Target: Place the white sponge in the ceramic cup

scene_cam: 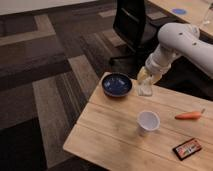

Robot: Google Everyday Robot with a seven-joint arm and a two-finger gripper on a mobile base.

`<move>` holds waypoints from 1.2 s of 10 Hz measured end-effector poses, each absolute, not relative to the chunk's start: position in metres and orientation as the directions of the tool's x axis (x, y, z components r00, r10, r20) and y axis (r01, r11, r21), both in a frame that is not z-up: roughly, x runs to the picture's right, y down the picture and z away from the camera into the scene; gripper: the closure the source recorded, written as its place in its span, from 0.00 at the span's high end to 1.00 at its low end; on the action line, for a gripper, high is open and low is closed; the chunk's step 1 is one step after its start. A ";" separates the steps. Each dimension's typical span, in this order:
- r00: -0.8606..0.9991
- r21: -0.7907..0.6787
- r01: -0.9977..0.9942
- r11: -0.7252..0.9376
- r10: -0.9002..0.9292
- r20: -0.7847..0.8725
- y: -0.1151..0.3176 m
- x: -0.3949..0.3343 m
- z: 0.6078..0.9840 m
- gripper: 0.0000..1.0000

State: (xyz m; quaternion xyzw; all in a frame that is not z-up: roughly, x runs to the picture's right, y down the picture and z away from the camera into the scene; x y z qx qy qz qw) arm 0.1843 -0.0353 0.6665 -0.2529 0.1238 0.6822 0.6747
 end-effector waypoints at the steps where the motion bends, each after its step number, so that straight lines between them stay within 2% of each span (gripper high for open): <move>1: 0.093 -0.186 -0.983 -0.003 0.858 -0.505 -0.028 0.170 0.649 0.00; 6: 0.140 -0.167 -0.984 0.058 0.833 -0.535 0.017 0.171 0.612 0.00; 12: 0.116 -0.181 -0.983 0.007 0.790 -0.602 0.076 0.188 0.613 0.00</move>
